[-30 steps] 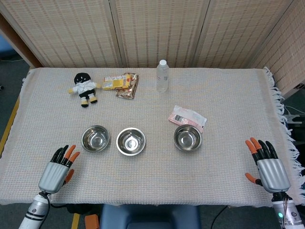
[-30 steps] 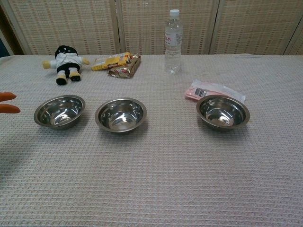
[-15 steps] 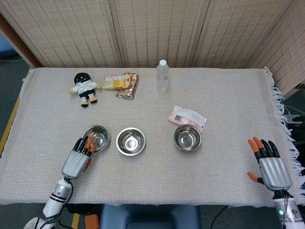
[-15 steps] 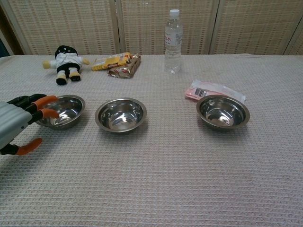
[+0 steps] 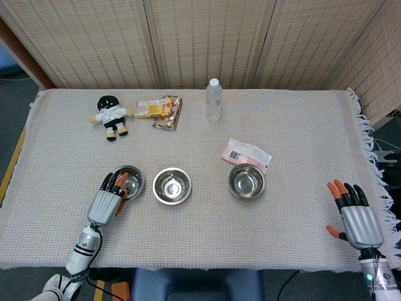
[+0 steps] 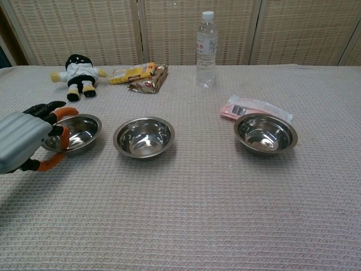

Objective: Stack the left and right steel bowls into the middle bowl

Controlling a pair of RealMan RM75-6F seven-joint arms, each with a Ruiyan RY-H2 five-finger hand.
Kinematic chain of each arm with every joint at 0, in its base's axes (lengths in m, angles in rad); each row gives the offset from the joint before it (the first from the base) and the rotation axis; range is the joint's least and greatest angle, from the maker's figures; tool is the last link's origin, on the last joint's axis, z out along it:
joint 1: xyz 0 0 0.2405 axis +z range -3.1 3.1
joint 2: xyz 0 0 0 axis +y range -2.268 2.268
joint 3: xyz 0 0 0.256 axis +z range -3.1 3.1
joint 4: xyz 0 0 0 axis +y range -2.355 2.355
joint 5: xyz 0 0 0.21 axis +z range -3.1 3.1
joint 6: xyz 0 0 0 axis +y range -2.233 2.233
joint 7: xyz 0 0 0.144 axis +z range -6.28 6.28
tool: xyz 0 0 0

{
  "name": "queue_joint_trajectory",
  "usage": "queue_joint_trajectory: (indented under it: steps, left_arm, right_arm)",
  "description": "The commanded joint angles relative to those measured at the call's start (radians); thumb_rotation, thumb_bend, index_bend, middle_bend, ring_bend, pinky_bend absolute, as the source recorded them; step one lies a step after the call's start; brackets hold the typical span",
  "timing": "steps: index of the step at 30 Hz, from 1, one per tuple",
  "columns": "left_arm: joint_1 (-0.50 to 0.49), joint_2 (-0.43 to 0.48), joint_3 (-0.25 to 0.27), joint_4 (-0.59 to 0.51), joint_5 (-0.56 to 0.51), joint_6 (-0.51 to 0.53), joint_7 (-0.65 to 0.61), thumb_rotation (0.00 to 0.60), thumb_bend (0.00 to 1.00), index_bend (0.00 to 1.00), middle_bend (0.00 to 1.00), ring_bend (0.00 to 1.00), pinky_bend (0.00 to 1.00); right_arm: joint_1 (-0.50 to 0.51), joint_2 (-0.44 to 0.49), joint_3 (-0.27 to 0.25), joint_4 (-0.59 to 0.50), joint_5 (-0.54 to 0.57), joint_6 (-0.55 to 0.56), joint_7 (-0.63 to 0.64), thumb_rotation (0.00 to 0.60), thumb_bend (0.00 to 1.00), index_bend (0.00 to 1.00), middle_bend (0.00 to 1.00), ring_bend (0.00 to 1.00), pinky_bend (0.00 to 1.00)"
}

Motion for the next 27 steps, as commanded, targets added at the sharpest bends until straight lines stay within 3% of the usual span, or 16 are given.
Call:
queue_joint_trajectory:
  steps: [1, 7, 14, 27]
  left_arm:
    - [-0.014, -0.030, 0.000, 0.050, -0.008, 0.015, -0.032, 0.600, 0.43, 0.62, 0.13, 0.01, 0.13]
    - [-0.024, -0.056, 0.002, 0.106, -0.017, 0.046, -0.064, 0.600, 0.50, 0.70, 0.15, 0.02, 0.13]
    - [-0.042, -0.060, -0.001, 0.124, -0.025, 0.082, -0.067, 0.600, 0.51, 0.71, 0.17, 0.03, 0.13]
    - [-0.154, -0.087, 0.042, 0.013, 0.044, 0.104, 0.072, 0.600, 0.51, 0.71, 0.17, 0.04, 0.13]
  right_arm:
    - [0.001, 0.000, 0.000, 0.000, 0.002, -0.002, -0.001, 0.600, 0.05, 0.00, 0.00, 0.00, 0.00]
    - [0.002, 0.002, -0.001, -0.003, 0.005, -0.005, -0.002, 0.600, 0.05, 0.00, 0.00, 0.00, 0.00]
    - [0.003, 0.004, -0.003, -0.007, 0.007, -0.007, -0.003, 0.600, 0.05, 0.00, 0.00, 0.00, 0.00]
    - [0.004, 0.015, -0.006, -0.017, 0.003, -0.007, 0.010, 0.600, 0.05, 0.00, 0.00, 0.00, 0.00]
